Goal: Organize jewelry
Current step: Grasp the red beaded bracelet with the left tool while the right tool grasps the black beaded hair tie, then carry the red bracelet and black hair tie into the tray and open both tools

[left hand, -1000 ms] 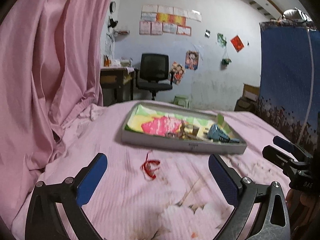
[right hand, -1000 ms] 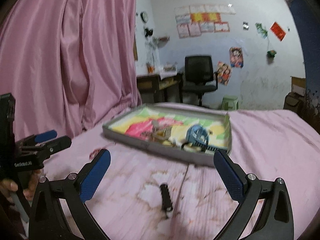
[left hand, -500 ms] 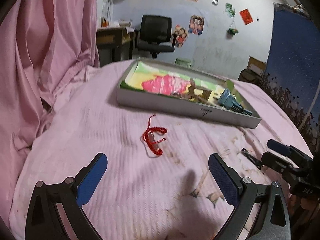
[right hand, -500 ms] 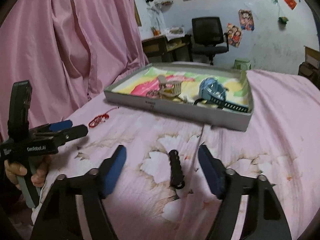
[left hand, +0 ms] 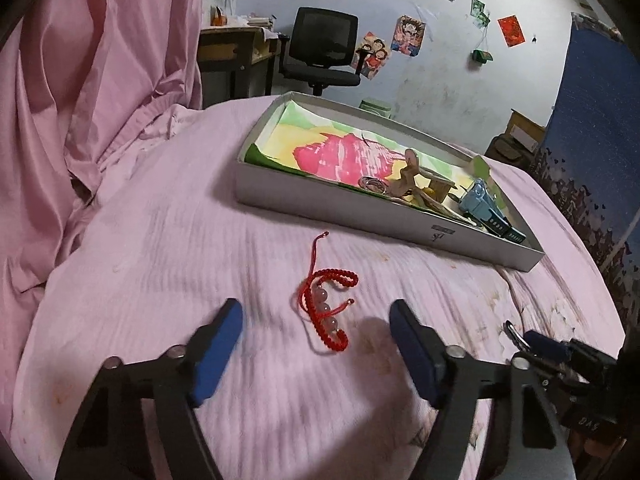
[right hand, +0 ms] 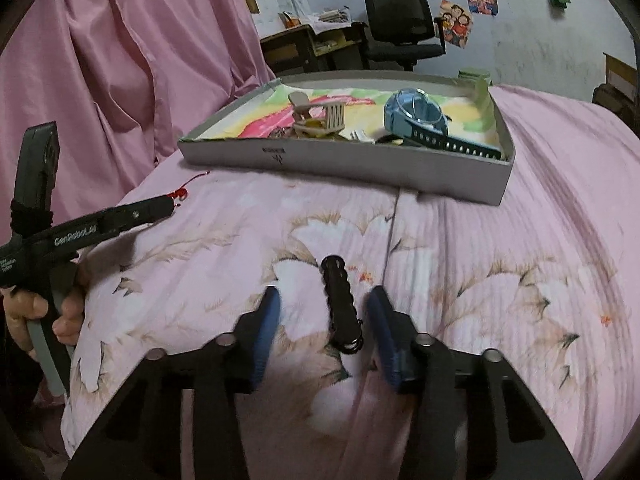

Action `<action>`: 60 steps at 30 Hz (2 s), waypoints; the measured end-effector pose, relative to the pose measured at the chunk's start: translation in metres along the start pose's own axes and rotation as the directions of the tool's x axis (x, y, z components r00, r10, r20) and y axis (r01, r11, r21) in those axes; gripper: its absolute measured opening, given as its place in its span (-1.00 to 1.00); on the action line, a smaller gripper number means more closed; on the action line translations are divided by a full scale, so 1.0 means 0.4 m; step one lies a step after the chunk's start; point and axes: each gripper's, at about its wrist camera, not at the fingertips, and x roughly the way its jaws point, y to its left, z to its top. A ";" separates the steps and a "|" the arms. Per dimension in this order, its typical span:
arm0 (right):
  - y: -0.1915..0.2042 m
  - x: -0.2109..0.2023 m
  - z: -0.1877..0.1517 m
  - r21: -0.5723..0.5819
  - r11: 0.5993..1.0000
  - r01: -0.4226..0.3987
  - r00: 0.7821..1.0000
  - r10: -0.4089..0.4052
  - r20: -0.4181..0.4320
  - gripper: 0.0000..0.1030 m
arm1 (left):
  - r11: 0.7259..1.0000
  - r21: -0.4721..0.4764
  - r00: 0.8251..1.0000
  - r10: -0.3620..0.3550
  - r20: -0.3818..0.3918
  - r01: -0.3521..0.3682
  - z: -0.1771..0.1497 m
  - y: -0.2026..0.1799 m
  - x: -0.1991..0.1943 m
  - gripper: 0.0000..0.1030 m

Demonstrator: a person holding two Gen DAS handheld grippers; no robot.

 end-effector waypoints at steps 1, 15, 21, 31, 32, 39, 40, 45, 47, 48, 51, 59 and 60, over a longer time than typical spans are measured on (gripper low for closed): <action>0.000 0.003 -0.003 0.007 1.000 0.000 1.000 0.000 -0.006 -0.41 | 1.000 0.001 1.000 -0.001 -0.007 0.001 0.001 0.000 0.005 0.14; 0.042 -0.017 0.003 -0.036 0.998 -0.048 0.997 0.050 0.056 -0.74 | 0.996 0.088 1.000 -0.022 -0.001 0.022 -0.002 -0.038 -0.008 -0.83; 0.056 -0.058 0.022 -0.051 0.997 -0.056 0.986 0.063 0.155 -0.74 | 0.986 0.166 0.994 -0.028 0.105 0.010 -0.008 -0.079 -0.065 -0.83; 0.065 -0.122 0.091 -0.065 0.997 -0.028 0.921 0.051 0.385 -0.74 | 0.994 0.104 0.945 -0.057 0.321 0.025 0.040 -0.085 -0.151 -0.83; 0.069 -0.125 0.100 -0.070 0.997 -0.021 0.914 0.048 0.403 -0.74 | 0.996 0.089 0.936 -0.054 0.348 0.024 0.050 -0.084 -0.158 -0.83; 0.073 -0.126 0.185 -0.084 0.996 0.013 0.863 0.031 0.504 -0.74 | 0.998 0.056 0.888 -0.017 0.459 -0.009 0.097 -0.116 -0.159 -0.83; 0.071 -0.123 0.198 -0.083 0.996 0.016 0.858 0.029 0.513 -0.74 | 0.998 0.059 0.886 -0.015 0.464 -0.014 0.101 -0.122 -0.154 -0.83; 0.061 -0.102 0.249 -0.078 0.996 0.040 0.840 0.009 0.542 -0.74 | 0.996 0.083 0.874 -0.007 0.486 -0.038 0.134 -0.147 -0.117 -0.83; 0.054 -0.093 0.262 -0.073 0.996 0.042 0.837 0.004 0.546 -0.74 | 0.995 0.088 0.871 -0.007 0.491 -0.041 0.151 -0.153 -0.103 -0.83; 0.049 -0.085 0.270 -0.069 0.997 0.043 0.836 0.001 0.548 -0.74 | 0.995 0.090 0.870 -0.006 0.493 -0.044 0.158 -0.156 -0.095 -0.83; 0.036 -0.061 0.288 -0.061 0.997 0.048 0.835 -0.007 0.550 -0.74 | 0.993 0.100 0.867 -0.001 0.497 -0.056 0.182 -0.162 -0.067 -0.83; 0.010 0.009 0.328 -0.047 0.997 0.059 0.853 -0.026 0.521 -0.74 | 0.994 0.098 0.895 -0.002 0.447 -0.047 0.229 -0.164 0.018 -0.83; 0.008 0.017 0.331 -0.044 0.997 0.061 0.857 -0.030 0.514 -0.74 | 0.995 0.093 0.900 -0.004 0.436 -0.040 0.233 -0.162 0.027 -0.83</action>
